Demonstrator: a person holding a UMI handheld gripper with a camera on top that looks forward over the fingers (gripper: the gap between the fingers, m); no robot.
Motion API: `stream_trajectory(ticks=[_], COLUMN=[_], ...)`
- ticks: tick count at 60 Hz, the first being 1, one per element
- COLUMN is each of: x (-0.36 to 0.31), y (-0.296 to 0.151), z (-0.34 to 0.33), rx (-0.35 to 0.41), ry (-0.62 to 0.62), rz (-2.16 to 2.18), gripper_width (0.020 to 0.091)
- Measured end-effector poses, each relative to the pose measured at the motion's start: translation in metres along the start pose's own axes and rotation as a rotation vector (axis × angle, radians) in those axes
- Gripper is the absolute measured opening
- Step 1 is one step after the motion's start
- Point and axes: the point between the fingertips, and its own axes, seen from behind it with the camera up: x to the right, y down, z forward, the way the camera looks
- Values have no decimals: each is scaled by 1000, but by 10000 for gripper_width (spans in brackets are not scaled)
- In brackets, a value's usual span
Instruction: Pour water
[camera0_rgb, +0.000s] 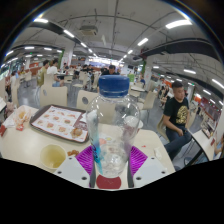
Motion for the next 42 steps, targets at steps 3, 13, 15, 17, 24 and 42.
stream_trajectory(ticks=[3, 13, 15, 17, 24, 42], x=[0, -2, -1, -1, 1, 3], y=[15, 66, 74, 81, 107, 116], z=[7, 33, 36, 38, 42, 38], rx=[-7, -53, -61, -68, -103, -102], ry=[-30, -65, -66, -68, -70, -67], rz=[42, 129, 141, 152, 165, 179], gripper_width=[425, 427, 426, 425, 430, 574])
